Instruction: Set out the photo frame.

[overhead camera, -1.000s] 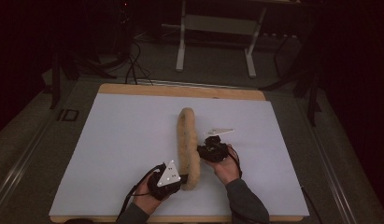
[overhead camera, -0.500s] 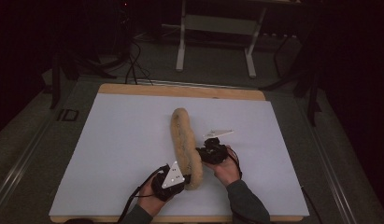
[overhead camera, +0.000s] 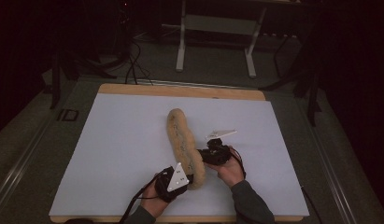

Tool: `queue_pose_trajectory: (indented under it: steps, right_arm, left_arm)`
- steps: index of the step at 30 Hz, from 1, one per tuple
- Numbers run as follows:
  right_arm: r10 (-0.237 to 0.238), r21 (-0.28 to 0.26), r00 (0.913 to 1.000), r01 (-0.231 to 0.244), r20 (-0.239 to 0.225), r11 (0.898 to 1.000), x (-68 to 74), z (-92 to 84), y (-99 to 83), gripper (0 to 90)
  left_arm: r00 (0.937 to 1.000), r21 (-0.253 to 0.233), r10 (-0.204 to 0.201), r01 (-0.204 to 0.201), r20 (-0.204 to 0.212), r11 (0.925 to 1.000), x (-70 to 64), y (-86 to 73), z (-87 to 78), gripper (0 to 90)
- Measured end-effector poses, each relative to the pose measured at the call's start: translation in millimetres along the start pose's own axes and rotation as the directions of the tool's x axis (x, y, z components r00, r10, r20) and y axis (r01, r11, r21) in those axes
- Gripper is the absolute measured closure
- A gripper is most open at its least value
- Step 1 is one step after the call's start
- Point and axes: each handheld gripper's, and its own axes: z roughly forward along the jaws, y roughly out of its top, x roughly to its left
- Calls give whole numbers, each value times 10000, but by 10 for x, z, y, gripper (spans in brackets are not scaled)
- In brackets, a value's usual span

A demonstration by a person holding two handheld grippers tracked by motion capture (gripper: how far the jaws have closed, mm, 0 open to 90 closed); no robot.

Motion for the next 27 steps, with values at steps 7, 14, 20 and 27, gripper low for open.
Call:
queue_pose_trajectory:
  steps: [7,14,20,27]
  right_arm:
    - [-4,134,9999,6,-118,9999,-15,-54,28,898]
    - [152,119,9996,-149,-256,9998,-56,-72,28,899]
    - [35,51,9999,-35,-95,10000,-41,-110,21,867]
    - [-46,50,9999,45,133,10000,-24,-160,1,788]
  left_arm:
    - [10000,-27,48,-48,-69,10000,-37,34,60,900]
    - [10000,-41,-35,35,-50,10000,-40,66,115,900]
    - [9998,134,210,-209,-50,9997,-26,57,108,891]
    - [9994,281,346,-347,40,9990,1,26,72,839]
